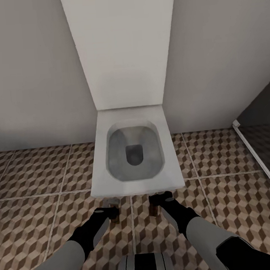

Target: Take the four mousetraps from the cabinet in the bathroom and place them on the bathroom floor. Make sure all four end up on the same floor surface, and ensure that at least two of them are either under or directly next to the same bathroom sink.

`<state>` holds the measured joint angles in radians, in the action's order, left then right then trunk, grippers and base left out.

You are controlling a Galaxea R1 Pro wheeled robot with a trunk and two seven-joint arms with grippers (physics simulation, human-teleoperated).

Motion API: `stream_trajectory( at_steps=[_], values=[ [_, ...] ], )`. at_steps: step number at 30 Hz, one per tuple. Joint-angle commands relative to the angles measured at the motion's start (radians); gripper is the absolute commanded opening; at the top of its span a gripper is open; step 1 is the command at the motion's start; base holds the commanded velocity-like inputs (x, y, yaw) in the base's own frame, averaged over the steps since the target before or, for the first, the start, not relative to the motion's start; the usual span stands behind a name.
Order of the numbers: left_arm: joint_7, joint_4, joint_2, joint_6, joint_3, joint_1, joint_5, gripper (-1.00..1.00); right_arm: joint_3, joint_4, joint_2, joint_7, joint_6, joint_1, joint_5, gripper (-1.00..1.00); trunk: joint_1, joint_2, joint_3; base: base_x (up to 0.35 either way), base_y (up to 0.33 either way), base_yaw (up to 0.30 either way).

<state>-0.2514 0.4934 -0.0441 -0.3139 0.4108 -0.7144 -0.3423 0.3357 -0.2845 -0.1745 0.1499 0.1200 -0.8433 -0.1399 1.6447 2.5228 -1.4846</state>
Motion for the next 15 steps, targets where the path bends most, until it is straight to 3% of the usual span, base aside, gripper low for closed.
stream_trajectory(
  at_steps=[1,15],
  values=[
    [-0.009,0.002,0.001,-0.004,0.008,0.0,-0.011,1.0,0.008,-0.001,0.0,0.008,0.004,-0.001,-0.01,1.0,0.0,0.0,-0.001,0.0,0.0,0.0],
    [-0.009,-0.002,-0.005,-0.004,0.008,0.0,-0.011,1.0,0.008,-0.001,0.0,0.008,0.004,-0.001,-0.01,1.0,0.0,0.0,-0.001,-0.006,0.0,0.0]
  ],
)
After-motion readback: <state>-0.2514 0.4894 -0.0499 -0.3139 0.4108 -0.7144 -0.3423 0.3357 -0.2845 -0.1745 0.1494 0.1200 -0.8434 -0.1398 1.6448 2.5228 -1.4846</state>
